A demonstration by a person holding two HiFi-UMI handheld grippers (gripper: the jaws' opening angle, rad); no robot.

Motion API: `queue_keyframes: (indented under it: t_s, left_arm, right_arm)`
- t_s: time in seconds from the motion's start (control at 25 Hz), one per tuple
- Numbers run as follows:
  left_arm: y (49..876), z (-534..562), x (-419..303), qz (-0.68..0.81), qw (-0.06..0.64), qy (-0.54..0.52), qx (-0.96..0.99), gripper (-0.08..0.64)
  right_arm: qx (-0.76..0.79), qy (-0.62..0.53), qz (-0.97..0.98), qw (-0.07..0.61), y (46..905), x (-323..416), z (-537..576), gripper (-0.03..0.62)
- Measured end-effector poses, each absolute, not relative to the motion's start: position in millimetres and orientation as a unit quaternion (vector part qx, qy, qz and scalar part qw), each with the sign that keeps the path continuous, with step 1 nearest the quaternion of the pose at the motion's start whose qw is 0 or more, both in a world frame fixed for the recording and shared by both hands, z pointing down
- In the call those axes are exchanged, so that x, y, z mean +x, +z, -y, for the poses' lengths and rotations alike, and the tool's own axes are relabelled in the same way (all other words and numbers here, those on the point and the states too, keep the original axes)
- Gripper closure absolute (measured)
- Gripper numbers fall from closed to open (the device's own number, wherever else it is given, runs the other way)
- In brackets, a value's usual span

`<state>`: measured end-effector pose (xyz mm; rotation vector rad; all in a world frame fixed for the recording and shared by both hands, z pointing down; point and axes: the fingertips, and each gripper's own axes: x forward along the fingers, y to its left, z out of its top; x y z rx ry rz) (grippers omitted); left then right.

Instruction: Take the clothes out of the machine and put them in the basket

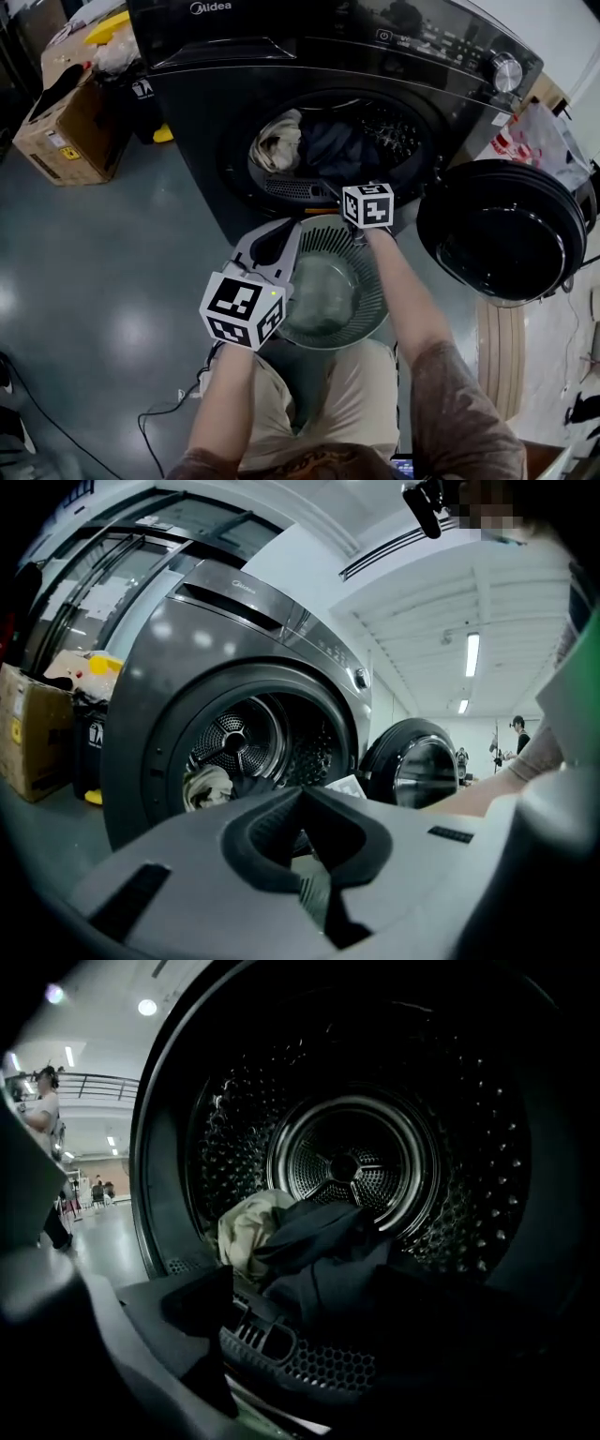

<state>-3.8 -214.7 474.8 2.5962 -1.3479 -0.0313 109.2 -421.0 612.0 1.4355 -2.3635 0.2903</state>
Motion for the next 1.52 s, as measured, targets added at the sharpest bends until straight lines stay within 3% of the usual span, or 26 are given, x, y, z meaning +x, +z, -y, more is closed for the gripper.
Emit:
queue_keyframes:
  t_s: [0.16, 0.28, 0.4, 0.48, 0.64, 0.8, 1.16, 1.52]
  left_arm:
    - [477, 216, -6, 0.453, 0.119, -0.012, 0.883, 0.555]
    - [481, 218, -7, 0.456, 0.124, -0.009, 0.881, 0.555]
    - [480, 217, -4, 0.452, 0.130, -0.013, 0.882, 0.555]
    - [478, 215, -3, 0.449, 0.133, -0.018, 0.883, 0.555]
    - [476, 213, -5, 0.450, 0.139, -0.021, 0.882, 0.555]
    - [484, 215, -2, 0.453, 0.136, -0.005, 0.881, 0.555]
    - [485, 215, 9, 0.445, 0.136, 0.000, 0.885, 0.555]
    - [490, 220, 12, 0.452, 0.133, 0.008, 0.882, 0.555]
  right_arm:
    - [0.517, 0.094, 0.820, 0.228, 629, 108, 435, 0.132]
    - [0.524, 0.071, 0.806, 0.264, 636, 106, 438, 0.217]
    - [0.528, 0.059, 0.801, 0.275, 637, 105, 438, 0.261]
    - [0.535, 0.052, 0.795, 0.281, 638, 107, 438, 0.455]
    - [0.532, 0.046, 0.793, 0.292, 638, 107, 435, 0.488]
    - [0.538, 0.077, 0.802, 0.245, 620, 109, 421, 0.526]
    - [0.507, 0.075, 0.839, 0.180, 561, 125, 344, 0.535]
    - [0.466, 0.084, 0.863, 0.175, 543, 127, 230, 0.535]
